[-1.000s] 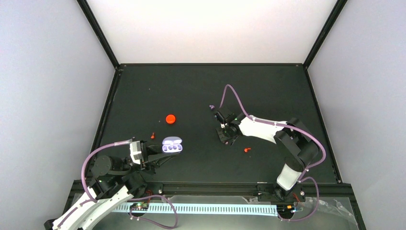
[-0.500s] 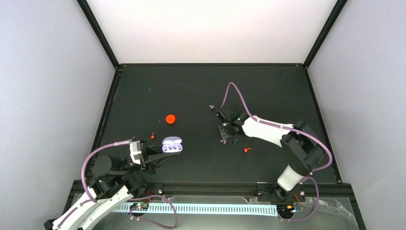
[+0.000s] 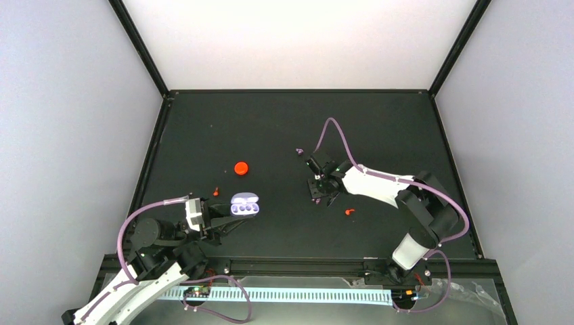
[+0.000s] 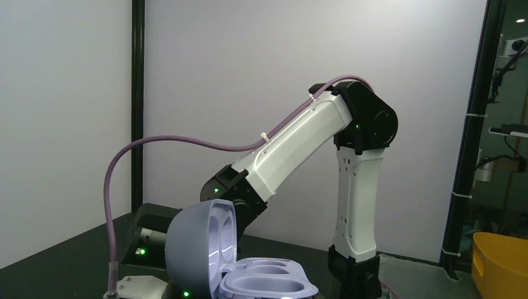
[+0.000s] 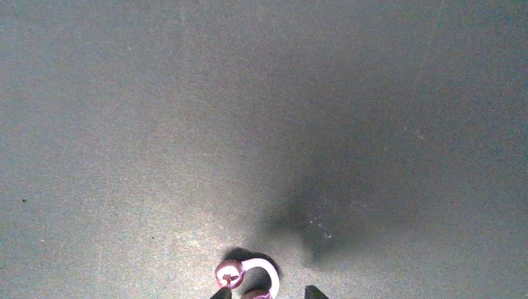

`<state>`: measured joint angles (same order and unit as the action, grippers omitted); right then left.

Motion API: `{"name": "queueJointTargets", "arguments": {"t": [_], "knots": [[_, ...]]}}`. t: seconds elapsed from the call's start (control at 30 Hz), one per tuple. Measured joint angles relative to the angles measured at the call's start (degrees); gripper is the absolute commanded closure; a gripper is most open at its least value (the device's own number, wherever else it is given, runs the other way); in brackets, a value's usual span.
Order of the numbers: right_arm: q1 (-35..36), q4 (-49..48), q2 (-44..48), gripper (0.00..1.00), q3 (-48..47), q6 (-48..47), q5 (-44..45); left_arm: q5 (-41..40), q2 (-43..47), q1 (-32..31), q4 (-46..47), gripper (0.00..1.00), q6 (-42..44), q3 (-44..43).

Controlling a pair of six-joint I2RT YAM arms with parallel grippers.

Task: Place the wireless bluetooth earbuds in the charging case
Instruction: Pick up the earbud from the center of the board.

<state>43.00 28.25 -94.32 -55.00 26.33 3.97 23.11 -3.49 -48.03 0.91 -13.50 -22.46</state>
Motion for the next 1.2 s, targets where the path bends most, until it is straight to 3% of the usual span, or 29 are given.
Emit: {"name": "queueJointTargets", "arguments": {"t": [0.93, 1.2], "knots": [[0.0, -0.76, -2.43, 0.93, 0.52, 0.68, -0.52, -0.02, 0.17, 0.0, -0.07, 0.98, -0.02, 0.02], [0.42, 0.26, 5.99, 0.99, 0.72, 0.52, 3.37, -0.07, 0.17, 0.0, -0.02, 0.98, 0.0, 0.02]]}}
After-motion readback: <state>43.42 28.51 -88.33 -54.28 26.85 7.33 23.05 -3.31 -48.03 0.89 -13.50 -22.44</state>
